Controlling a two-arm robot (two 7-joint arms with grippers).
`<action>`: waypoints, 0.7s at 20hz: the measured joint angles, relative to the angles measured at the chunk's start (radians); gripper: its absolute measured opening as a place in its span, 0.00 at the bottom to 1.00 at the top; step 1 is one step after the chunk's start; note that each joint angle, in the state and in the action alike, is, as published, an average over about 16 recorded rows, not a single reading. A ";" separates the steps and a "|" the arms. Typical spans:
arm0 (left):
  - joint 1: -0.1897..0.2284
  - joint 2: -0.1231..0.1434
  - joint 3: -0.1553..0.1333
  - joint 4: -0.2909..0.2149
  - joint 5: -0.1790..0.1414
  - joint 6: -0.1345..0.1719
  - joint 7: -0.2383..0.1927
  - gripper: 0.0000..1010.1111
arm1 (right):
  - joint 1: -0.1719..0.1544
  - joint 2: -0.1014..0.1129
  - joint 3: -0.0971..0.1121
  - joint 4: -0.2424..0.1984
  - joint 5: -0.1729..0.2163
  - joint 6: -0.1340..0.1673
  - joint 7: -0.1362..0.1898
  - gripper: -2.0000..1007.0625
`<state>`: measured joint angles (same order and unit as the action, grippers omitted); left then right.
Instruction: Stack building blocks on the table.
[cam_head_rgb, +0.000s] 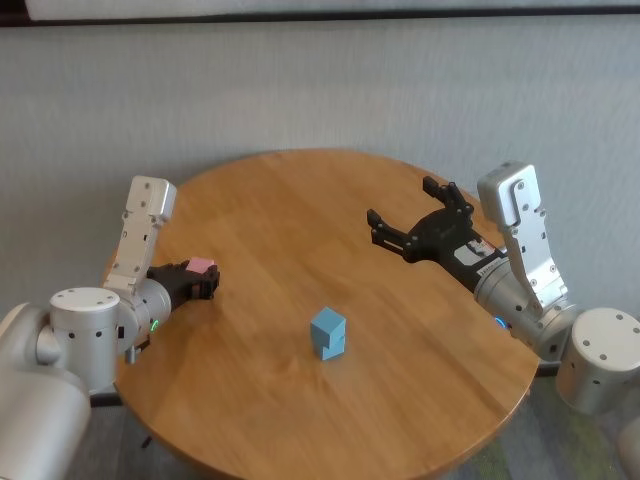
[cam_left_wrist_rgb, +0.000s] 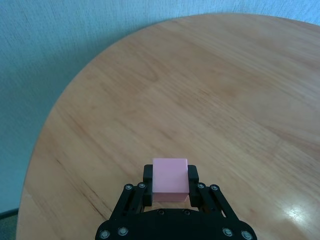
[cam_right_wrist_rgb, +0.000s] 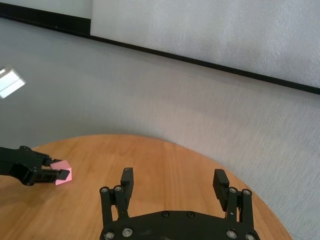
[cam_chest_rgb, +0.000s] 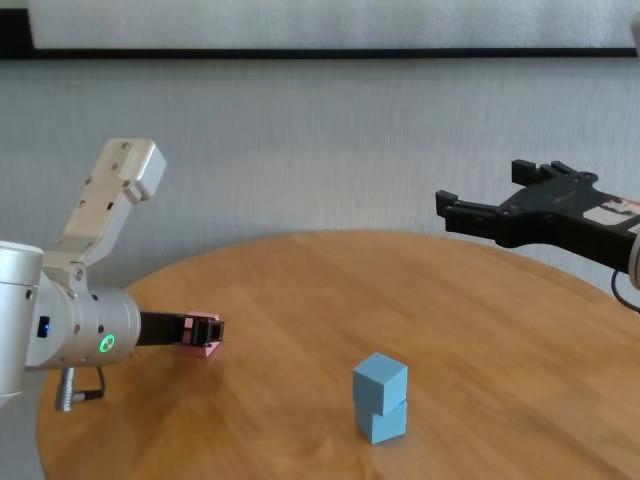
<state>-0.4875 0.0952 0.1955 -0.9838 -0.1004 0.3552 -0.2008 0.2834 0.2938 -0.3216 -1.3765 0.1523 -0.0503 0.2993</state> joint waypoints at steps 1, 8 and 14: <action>0.000 0.000 0.000 0.000 0.000 0.000 0.000 0.48 | 0.000 0.000 0.000 0.000 0.000 0.000 0.000 1.00; 0.001 0.000 0.002 -0.002 0.001 -0.003 -0.001 0.40 | 0.000 0.000 0.000 0.000 0.000 0.000 0.000 1.00; 0.015 0.006 0.015 -0.031 0.011 -0.022 -0.012 0.40 | 0.000 0.000 0.000 0.000 0.000 0.000 0.000 1.00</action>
<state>-0.4730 0.1007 0.2102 -1.0151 -0.0892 0.3331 -0.2129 0.2834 0.2938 -0.3216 -1.3765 0.1523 -0.0503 0.2993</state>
